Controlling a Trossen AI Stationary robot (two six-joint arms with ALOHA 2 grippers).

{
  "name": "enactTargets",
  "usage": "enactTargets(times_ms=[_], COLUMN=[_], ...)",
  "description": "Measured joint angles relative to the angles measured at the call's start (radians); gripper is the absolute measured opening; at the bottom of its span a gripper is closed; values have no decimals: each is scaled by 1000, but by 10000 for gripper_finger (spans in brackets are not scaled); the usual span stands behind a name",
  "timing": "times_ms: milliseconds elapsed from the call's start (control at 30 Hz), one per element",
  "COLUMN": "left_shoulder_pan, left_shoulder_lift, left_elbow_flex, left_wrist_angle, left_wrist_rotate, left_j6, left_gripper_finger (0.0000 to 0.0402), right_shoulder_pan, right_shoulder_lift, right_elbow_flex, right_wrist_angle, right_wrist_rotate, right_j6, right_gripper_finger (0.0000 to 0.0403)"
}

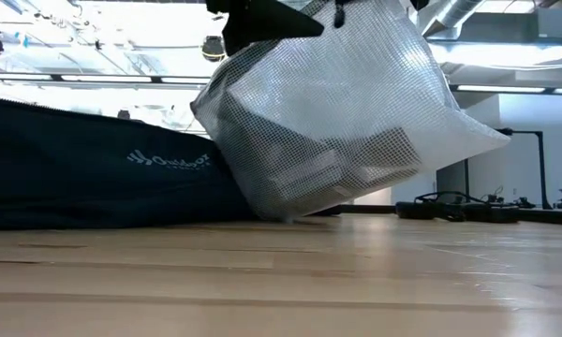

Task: Unpack backpack
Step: Open the white zip bag

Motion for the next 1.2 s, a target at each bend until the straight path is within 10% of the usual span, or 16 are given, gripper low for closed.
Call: enactTargets(times_ms=[800, 1200], left_shoulder_pan=[54, 55], left_shoulder_lift=[40, 40], left_elbow_flex=[-1, -1], left_wrist_angle=[173, 190], left_wrist_rotate=[37, 88], left_j6=[21, 44], left_gripper_finger=[187, 10], right_shoulder_pan=[-4, -4], right_shoulder_lift=[-1, -1], right_elbow_flex=[0, 0], right_wrist_angle=[8, 8], right_wrist_rotate=[0, 0], right_j6=[0, 0], right_gripper_finger=[0, 0])
